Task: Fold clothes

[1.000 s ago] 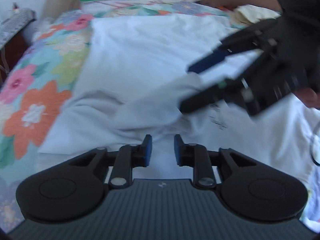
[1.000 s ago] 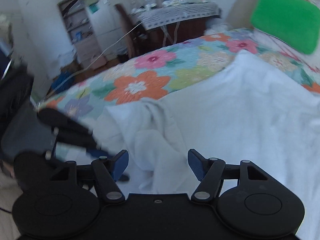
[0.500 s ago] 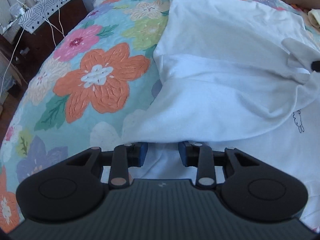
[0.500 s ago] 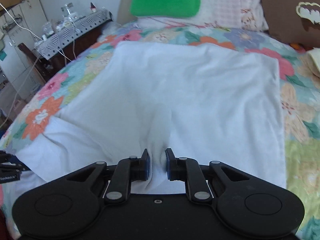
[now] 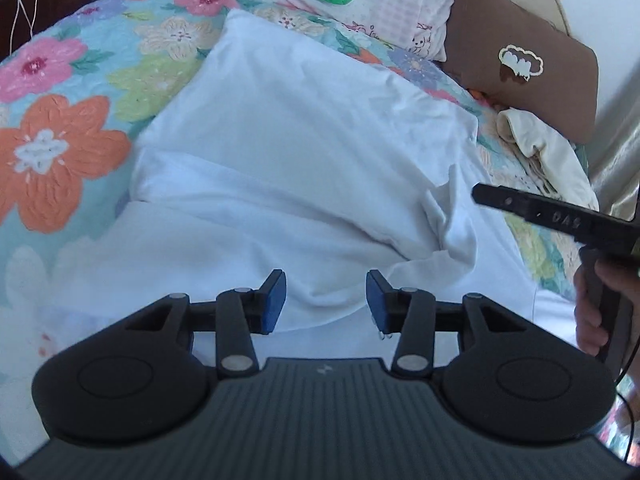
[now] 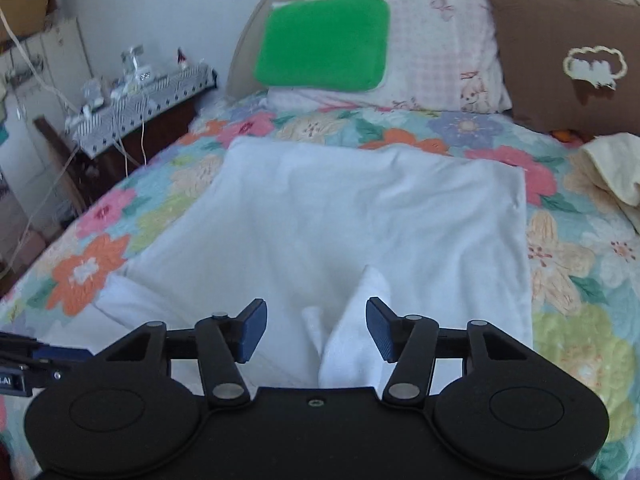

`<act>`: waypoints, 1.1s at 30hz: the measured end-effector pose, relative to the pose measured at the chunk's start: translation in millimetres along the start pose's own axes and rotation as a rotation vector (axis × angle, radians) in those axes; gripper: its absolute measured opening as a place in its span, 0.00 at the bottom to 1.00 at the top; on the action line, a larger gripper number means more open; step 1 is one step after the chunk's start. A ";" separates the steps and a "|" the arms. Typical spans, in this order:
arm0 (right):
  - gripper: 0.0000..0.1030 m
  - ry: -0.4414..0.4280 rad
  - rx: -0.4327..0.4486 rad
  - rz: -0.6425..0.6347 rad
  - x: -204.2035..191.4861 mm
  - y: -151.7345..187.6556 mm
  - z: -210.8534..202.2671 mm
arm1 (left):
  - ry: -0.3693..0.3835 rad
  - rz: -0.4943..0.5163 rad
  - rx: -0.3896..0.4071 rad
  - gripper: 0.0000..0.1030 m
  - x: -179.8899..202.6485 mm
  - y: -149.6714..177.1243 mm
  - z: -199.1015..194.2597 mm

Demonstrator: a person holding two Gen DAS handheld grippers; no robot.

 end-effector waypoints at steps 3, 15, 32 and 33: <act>0.59 0.051 -0.073 -0.018 0.9 1.2 26.9 | -0.063 0.110 0.010 0.42 18.7 6.1 24.9; 0.07 -0.151 0.063 0.373 43.9 10.2 -7.8 | -0.017 0.363 -0.013 0.63 65.0 45.5 40.2; 0.07 -0.380 0.292 0.606 55.4 18.3 -77.7 | 0.006 0.526 0.157 0.69 105.3 52.2 22.4; 0.07 -0.408 0.317 0.606 51.5 9.3 -82.6 | 0.009 0.533 0.169 0.66 107.8 52.2 20.6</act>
Point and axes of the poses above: each gripper's, at about its wrist camera, not at the fingertips, and z roughly the way its jaws point, x to its right, y to its underside, the point moved 7 cm from there along z, roughly the way its jaws point, and after that the axes turned 13 degrees about -z, right-handed, at the moved point
